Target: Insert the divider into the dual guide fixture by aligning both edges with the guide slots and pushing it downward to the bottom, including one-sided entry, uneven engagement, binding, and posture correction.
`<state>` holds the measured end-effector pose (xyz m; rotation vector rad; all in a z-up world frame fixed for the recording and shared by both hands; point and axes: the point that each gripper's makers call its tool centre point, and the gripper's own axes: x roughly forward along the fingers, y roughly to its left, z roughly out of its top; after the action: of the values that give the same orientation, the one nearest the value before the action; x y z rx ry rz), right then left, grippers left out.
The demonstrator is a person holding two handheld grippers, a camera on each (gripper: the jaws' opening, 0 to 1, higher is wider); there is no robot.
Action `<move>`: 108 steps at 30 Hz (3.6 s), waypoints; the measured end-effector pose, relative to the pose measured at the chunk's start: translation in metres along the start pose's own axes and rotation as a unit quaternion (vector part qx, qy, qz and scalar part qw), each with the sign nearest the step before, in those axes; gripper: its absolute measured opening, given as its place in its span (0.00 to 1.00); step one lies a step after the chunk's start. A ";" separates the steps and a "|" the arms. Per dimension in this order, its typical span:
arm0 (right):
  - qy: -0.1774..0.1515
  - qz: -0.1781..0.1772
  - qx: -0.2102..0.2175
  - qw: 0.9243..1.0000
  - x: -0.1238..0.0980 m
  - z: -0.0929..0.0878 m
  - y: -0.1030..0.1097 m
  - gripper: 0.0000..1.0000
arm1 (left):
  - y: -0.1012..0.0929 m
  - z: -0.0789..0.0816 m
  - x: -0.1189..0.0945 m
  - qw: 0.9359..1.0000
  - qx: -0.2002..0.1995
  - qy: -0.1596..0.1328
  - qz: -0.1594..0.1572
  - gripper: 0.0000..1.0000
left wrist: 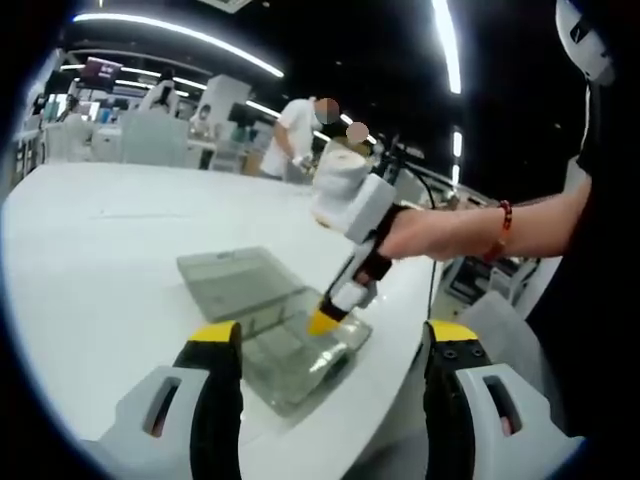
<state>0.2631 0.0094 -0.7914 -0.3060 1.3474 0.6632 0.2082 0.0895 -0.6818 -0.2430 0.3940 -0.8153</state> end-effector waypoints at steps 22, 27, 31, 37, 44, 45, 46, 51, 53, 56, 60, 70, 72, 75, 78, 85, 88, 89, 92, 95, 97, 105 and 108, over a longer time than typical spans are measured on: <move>-0.037 0.015 -0.049 0.998 -0.004 0.005 -0.006 0.34 | 0.000 0.000 0.004 1.000 0.009 0.013 0.006 0.73; -0.048 0.017 -0.064 0.997 -0.007 0.007 -0.004 0.43 | 0.000 -0.002 0.004 1.000 0.012 0.020 0.015 0.74; -0.061 0.028 -0.063 0.996 -0.012 0.008 0.001 0.43 | 0.001 -0.003 0.003 0.999 0.015 0.028 0.023 0.75; -0.078 0.032 -0.067 0.994 -0.019 0.009 0.003 0.48 | 0.003 -0.004 0.002 0.998 0.023 0.037 0.040 0.76; -0.092 0.032 -0.072 0.993 -0.024 0.008 0.002 0.54 | 0.002 -0.005 0.001 0.997 0.023 0.043 0.055 0.76; -0.094 0.034 -0.073 0.992 -0.025 0.008 0.003 0.54 | 0.003 -0.005 0.000 0.997 0.021 0.044 0.060 0.76; -0.097 0.040 -0.070 0.992 -0.026 0.008 0.004 0.54 | 0.004 -0.005 -0.001 0.997 0.021 0.045 0.065 0.76; -0.108 0.040 -0.076 0.990 -0.029 0.011 0.005 0.54 | 0.007 -0.009 -0.006 0.995 0.024 0.055 0.078 0.75; -0.107 0.040 -0.081 0.990 -0.029 0.010 0.006 0.54 | 0.008 -0.010 -0.007 0.994 0.024 0.057 0.086 0.75; -0.112 0.039 -0.083 0.989 -0.030 0.010 0.007 0.54 | 0.011 -0.012 -0.010 0.993 0.022 0.061 0.098 0.75; -0.114 0.040 -0.086 0.989 -0.032 0.006 0.007 0.55 | 0.016 -0.017 -0.013 0.991 0.020 0.072 0.111 0.74; -0.126 0.046 -0.079 0.988 -0.039 0.000 0.004 0.54 | 0.022 -0.027 -0.018 0.985 0.017 0.102 0.141 0.74; -0.132 0.050 -0.077 0.987 -0.042 0.000 0.005 0.54 | 0.023 -0.028 -0.018 0.983 0.017 0.105 0.146 0.74; -0.139 0.052 -0.078 0.986 -0.047 -0.001 0.005 0.54 | 0.024 -0.031 -0.020 0.981 0.019 0.114 0.154 0.73; -0.148 0.056 -0.072 0.985 -0.051 -0.001 0.006 0.54 | 0.027 -0.033 -0.022 0.979 0.017 0.120 0.165 0.73; -0.152 0.063 -0.069 0.984 -0.054 -0.007 0.005 0.53 | 0.027 -0.040 -0.018 0.974 0.020 0.144 0.172 0.73; -0.155 0.066 -0.069 0.983 -0.057 -0.009 0.005 0.52 | 0.026 -0.043 -0.015 0.973 0.022 0.153 0.172 0.72; -0.155 0.067 -0.069 0.983 -0.057 -0.010 0.005 0.52 | 0.027 -0.044 -0.016 0.972 0.021 0.155 0.177 0.72; -0.156 0.076 -0.065 0.983 -0.060 -0.012 0.005 0.51 | 0.030 -0.046 -0.017 0.969 0.020 0.160 0.185 0.72; -0.164 0.078 -0.061 0.982 -0.063 -0.013 0.003 0.50 | 0.034 -0.048 -0.020 0.966 0.018 0.163 0.200 0.72; -0.168 0.079 -0.059 0.981 -0.065 -0.013 0.002 0.50 | 0.035 -0.051 -0.021 0.962 0.023 0.174 0.208 0.72; -0.174 0.089 -0.056 0.979 -0.069 -0.017 0.002 0.50 | 0.040 -0.061 -0.022 0.954 0.006 0.194 0.228 0.68; -0.176 0.094 -0.056 0.978 -0.070 -0.019 0.001 0.49 | 0.044 -0.065 -0.023 0.949 0.000 0.203 0.243 0.67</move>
<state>0.2419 -0.0188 -0.7282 -0.1416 1.0089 0.9080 0.1948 0.1324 -0.7505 0.0303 0.8062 -0.3717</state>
